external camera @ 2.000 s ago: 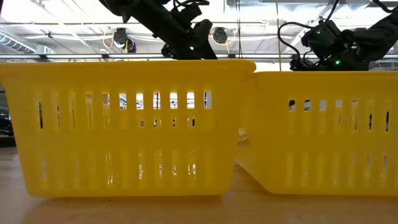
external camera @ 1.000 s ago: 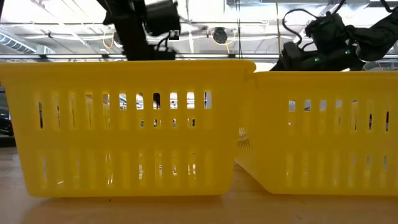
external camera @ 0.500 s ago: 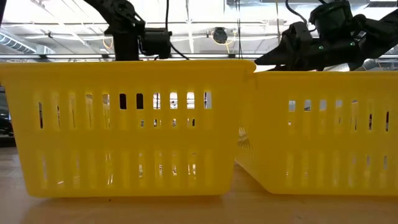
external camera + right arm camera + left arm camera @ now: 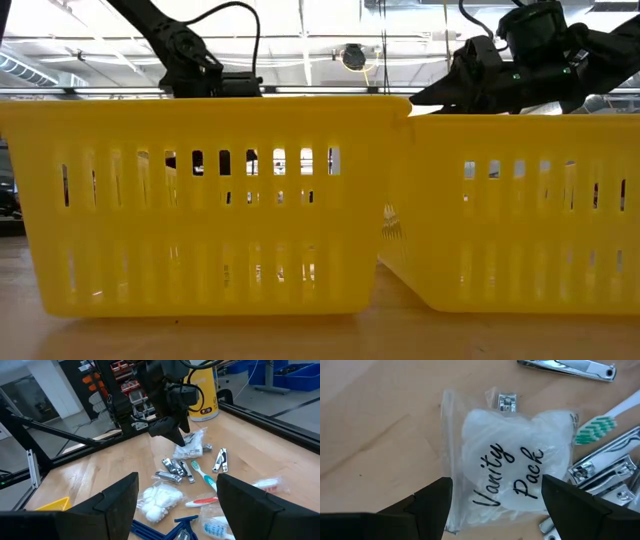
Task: Pick & Place Travel size toiletries
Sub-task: Put the top white cotton pack into the top left yellow bin
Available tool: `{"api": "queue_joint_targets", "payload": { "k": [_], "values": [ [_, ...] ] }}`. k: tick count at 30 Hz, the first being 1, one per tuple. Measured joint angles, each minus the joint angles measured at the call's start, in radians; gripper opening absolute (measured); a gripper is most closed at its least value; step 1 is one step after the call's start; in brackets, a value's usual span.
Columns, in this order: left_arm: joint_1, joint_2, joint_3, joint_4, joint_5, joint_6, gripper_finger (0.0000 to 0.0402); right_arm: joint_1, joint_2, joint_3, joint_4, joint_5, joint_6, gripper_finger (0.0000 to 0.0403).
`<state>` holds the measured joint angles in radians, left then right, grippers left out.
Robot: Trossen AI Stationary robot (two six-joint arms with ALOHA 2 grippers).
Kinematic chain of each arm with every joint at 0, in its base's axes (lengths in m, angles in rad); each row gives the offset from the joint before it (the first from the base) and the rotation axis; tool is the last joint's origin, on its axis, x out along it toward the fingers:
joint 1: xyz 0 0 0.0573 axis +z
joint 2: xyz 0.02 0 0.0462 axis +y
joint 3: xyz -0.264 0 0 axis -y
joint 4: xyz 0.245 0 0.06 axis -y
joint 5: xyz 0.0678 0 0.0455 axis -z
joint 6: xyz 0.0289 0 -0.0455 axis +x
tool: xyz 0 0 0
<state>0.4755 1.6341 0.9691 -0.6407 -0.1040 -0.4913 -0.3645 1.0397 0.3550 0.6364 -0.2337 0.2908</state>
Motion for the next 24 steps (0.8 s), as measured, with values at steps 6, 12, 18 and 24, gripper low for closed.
{"api": "queue_joint_targets", "payload": {
  "k": [6,12,18,24],
  "values": [
    [0.001,0.0,-0.001,-0.001,0.002,0.015,0.0296,0.0,0.0,0.0,-0.001,0.0,0.0,0.0254],
    [0.0,0.0,-0.001,-0.001,0.003,0.024,0.0261,0.0,0.0,0.0,-0.007,0.0,-0.009,0.0254],
    [0.0,0.0,-0.001,0.0,0.003,0.025,0.0161,0.0,0.0,0.0,-0.02,0.0,-0.019,0.0254],
    [0.0,0.0,-0.001,0.008,0.003,0.039,0.006,0.0,0.0,0.0,-0.02,0.0,-0.019,0.0254]
  ]
}}
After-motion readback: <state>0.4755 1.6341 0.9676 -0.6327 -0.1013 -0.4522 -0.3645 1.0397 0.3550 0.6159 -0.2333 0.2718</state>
